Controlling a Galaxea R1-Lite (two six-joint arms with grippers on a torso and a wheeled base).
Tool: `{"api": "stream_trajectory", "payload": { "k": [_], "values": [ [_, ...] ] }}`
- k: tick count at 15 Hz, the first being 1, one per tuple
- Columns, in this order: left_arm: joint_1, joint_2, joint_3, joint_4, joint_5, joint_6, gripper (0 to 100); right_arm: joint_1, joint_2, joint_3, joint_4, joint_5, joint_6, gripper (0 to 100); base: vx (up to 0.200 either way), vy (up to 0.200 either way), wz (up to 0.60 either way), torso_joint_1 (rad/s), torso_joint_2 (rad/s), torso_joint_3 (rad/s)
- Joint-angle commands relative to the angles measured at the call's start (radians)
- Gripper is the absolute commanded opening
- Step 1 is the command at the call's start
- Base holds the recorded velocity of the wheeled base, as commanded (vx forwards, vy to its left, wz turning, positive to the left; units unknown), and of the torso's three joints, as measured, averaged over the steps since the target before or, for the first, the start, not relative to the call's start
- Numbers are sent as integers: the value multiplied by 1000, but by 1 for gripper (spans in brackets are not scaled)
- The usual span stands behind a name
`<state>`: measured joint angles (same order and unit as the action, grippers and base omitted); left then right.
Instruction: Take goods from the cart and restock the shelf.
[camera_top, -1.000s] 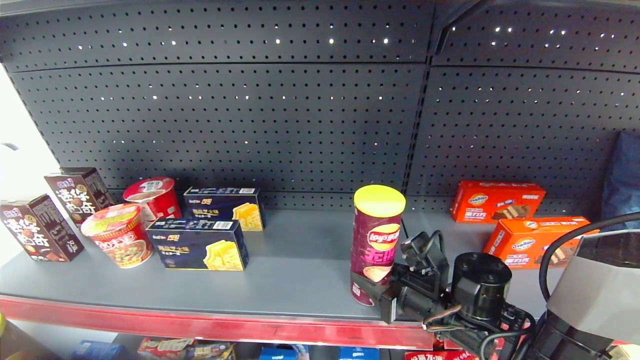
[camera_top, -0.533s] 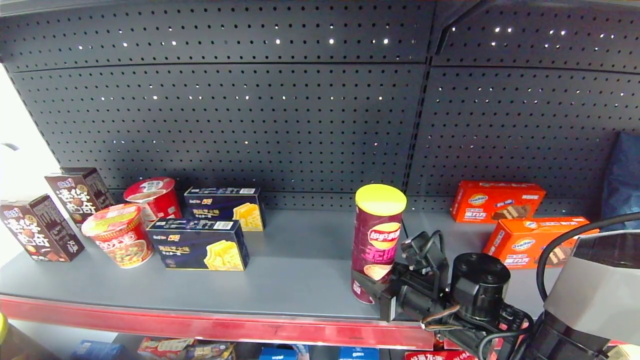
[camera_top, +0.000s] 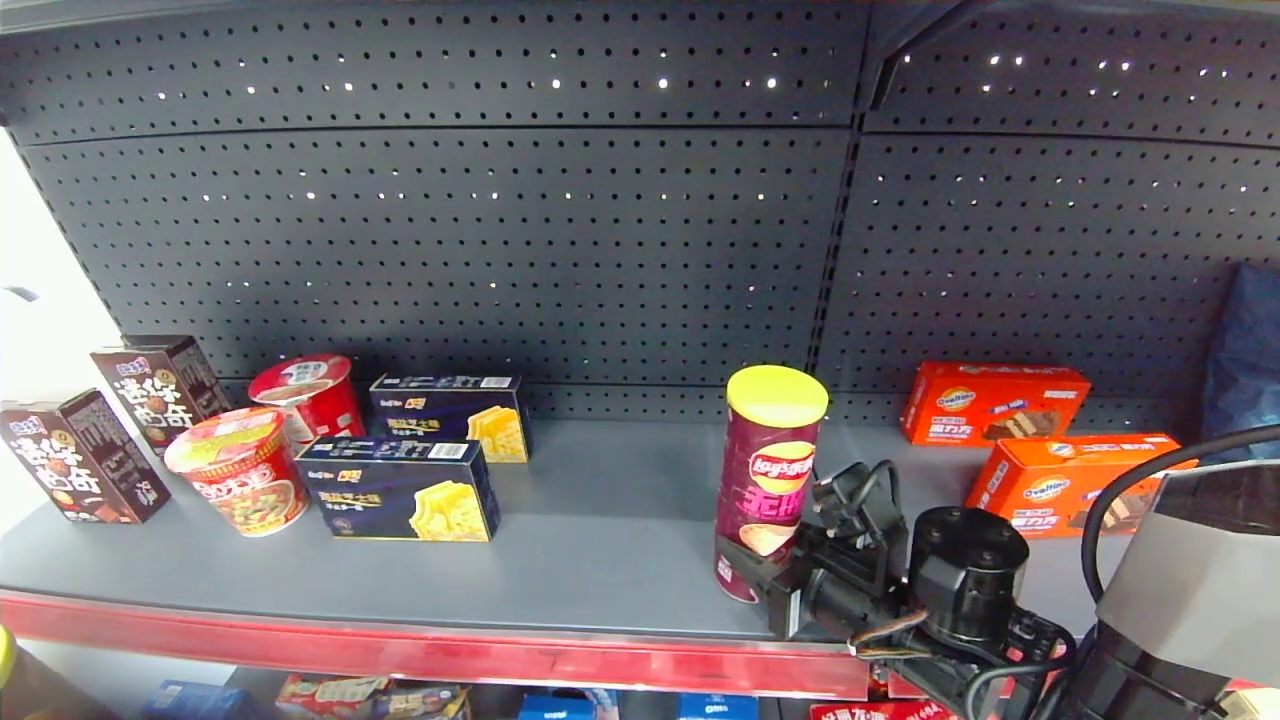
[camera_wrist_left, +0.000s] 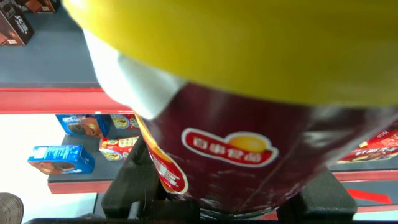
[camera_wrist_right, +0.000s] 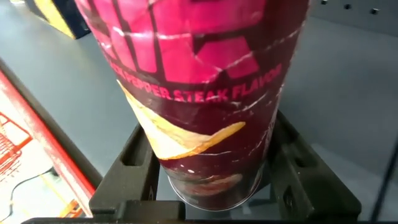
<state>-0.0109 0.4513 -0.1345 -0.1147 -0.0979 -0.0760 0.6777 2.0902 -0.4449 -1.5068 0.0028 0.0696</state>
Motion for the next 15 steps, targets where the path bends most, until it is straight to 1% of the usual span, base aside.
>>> {"api": "stream_trajectory", "payload": {
  "k": [1,3,4,9,13,15],
  "values": [
    [0,0,1,0,0,-1,0,-4,2,3,5,-4,-1,0,0,0,0,0,0,0],
    [0,1,1,0,0,-1,0,-4,2,3,4,0,-1,0,0,0,0,0,0,0],
    [0,1,1,0,0,-1,0,-4,4,3,4,2,-1,100,0,0,0,0,0,0],
    [0,1,1,0,0,-1,0,-4,-6,18,-1,6,-2,100,0,0,0,0,0,0],
    [2,1,1,0,1,-1,0,-3,-82,84,-1,6,-8,100,0,0,0,0,0,0],
    [2,1,1,0,3,-1,0,0,-164,143,5,6,-11,100,0,0,0,0,0,0]
  ]
}}
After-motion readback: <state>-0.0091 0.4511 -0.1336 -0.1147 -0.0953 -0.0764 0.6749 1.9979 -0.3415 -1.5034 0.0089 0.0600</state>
